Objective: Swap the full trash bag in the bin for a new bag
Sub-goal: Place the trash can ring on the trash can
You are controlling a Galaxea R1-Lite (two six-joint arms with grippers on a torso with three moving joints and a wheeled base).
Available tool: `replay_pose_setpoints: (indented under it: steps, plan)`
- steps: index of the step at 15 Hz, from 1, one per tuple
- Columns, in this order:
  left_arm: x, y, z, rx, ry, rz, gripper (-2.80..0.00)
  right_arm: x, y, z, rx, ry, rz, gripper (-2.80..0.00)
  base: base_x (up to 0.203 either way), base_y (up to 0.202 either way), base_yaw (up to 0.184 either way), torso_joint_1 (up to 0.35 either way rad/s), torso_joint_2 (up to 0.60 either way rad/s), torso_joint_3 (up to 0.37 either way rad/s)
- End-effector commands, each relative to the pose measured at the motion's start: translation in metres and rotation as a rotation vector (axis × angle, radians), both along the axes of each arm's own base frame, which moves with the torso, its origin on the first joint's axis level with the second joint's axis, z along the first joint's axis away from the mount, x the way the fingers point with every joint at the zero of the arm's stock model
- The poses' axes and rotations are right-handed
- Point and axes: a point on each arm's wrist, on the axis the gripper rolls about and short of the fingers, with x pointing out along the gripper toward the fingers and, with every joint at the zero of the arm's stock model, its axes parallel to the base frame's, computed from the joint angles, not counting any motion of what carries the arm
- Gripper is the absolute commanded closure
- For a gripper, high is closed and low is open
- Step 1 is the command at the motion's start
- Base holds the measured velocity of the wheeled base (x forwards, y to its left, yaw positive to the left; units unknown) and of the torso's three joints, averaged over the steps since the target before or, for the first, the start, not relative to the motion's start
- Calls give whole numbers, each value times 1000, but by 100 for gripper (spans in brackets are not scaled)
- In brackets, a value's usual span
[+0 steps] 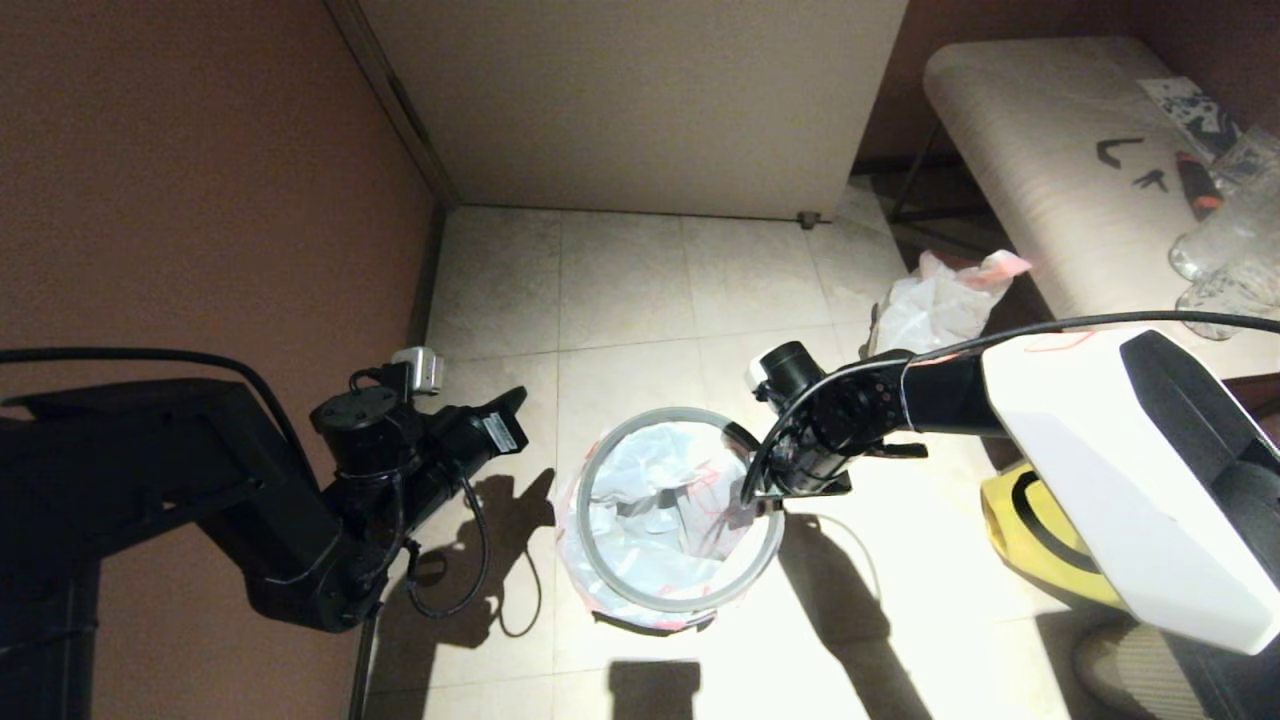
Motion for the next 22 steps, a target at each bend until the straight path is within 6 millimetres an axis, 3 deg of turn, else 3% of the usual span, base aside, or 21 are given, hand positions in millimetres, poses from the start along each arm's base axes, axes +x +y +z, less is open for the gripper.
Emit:
replay_pose_setpoints:
  steps: [1, 3, 4, 6, 9, 13, 22]
  plan:
    - [0, 0, 0, -4, -4, 0, 0, -7, 5, 13, 19, -22, 11, 0, 0, 0, 0, 0, 0, 0]
    - [0, 0, 0, -4, -5, 0, 0, -17, 12, 32, 70, -75, 28, 0, 0, 0, 0, 0, 0, 0]
    - [0, 0, 0, -4, -5, 0, 0, -23, 15, 30, 71, -65, 43, 0, 0, 0, 0, 0, 0, 0]
    - [0, 0, 0, -4, -5, 0, 0, -29, 20, 15, 48, -28, 57, 0, 0, 0, 0, 0, 0, 0]
    - [0, 0, 0, -4, -4, 0, 0, -21, 23, -10, 22, -8, 47, 0, 0, 0, 0, 0, 0, 0]
    - [1, 0, -1, -3, -4, 0, 0, -10, 19, -25, 0, -21, 14, 0, 0, 0, 0, 0, 0, 0]
    - [1, 0, -3, -2, 4, 0, 0, 0, 15, -7, 4, -90, 6, 0, 0, 0, 0, 0, 0, 0]
